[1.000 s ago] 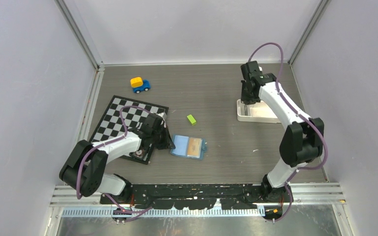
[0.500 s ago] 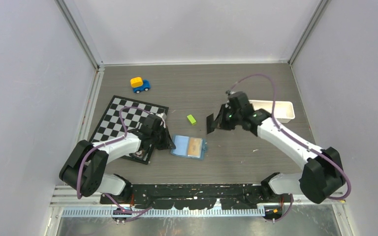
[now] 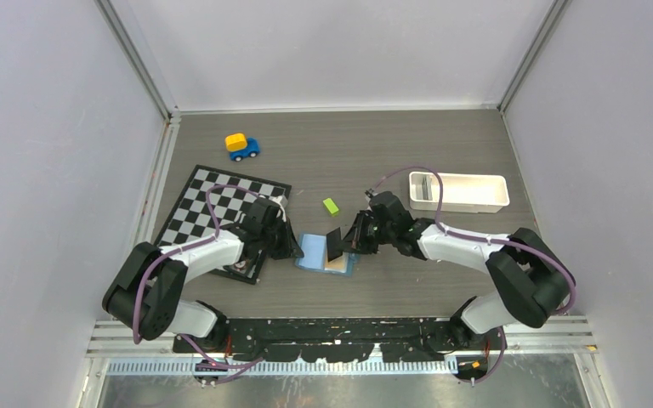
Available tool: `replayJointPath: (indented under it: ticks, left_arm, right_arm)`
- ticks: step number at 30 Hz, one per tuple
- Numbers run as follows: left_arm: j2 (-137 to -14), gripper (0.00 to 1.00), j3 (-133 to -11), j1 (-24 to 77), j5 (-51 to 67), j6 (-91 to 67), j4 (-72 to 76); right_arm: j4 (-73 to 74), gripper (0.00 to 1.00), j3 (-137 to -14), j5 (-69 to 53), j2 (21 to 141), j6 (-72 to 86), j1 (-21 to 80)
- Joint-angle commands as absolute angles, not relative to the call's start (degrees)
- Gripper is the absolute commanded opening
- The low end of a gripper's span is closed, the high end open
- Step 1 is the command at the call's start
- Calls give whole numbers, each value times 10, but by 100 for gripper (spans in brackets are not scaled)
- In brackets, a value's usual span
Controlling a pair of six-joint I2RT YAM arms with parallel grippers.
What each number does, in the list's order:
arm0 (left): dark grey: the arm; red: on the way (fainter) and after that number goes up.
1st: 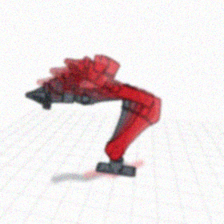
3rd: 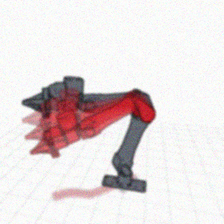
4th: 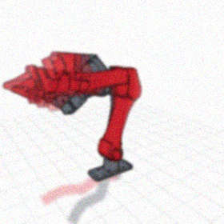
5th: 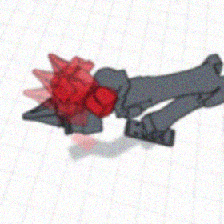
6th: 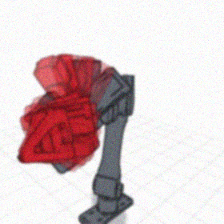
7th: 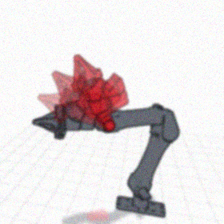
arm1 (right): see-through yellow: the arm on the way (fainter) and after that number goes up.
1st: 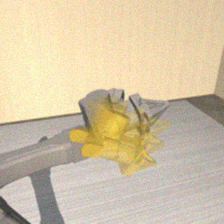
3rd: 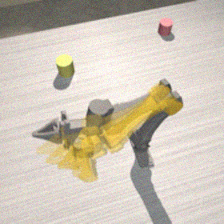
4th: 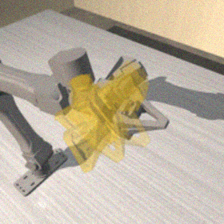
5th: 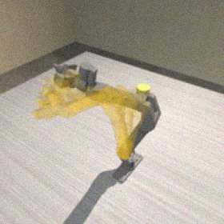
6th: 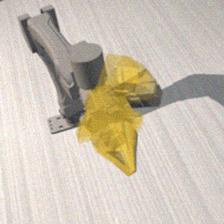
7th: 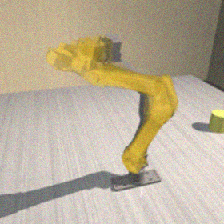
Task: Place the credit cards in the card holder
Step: Insert the credit card into the card holder.
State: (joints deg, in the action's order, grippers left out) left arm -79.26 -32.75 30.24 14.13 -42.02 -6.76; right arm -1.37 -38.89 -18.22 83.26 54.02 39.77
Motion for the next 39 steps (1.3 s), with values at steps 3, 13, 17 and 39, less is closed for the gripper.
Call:
replayJointPath:
  ticks: [3,13,17,39]
  left_arm:
    - [-791,4,-320,300,140,-421,-59]
    - [-789,4,-320,301,138,-421,-62]
    - [-788,4,-319,301,138,-421,-63]
    - [-786,3,-321,300,134,-419,-70]
  right_arm:
    - [-92,0,-370,-192,845,566,406]
    - [-102,0,-348,-182,853,581,415]
    - [-113,0,-345,-185,860,585,416]
    - [-130,0,-321,-172,853,617,428]
